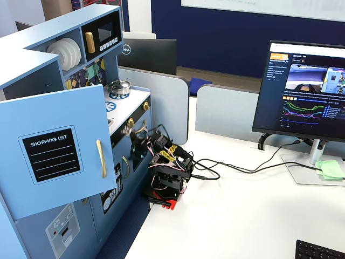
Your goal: Take off the lid from the green recipient and place it on the counter
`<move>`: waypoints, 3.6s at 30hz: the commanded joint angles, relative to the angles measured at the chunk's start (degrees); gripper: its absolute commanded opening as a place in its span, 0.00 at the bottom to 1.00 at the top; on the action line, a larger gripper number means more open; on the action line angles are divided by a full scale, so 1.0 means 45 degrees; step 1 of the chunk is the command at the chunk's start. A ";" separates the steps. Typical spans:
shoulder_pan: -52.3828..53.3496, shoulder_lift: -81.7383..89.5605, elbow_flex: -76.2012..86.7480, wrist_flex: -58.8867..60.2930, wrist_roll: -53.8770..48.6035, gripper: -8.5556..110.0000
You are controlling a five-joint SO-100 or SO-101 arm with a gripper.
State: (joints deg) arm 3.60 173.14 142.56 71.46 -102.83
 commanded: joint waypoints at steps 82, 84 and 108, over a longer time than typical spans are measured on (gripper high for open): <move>-0.0566 -1.1621 -1.1523 -1.2578 0.0078 0.07; -0.0508 -1.1895 -1.2285 -1.2637 0.0020 0.07; 0.6348 -1.1367 -1.1191 -1.2266 0.0645 0.07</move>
State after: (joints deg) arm 28.12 118.39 89.65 18.90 -101.51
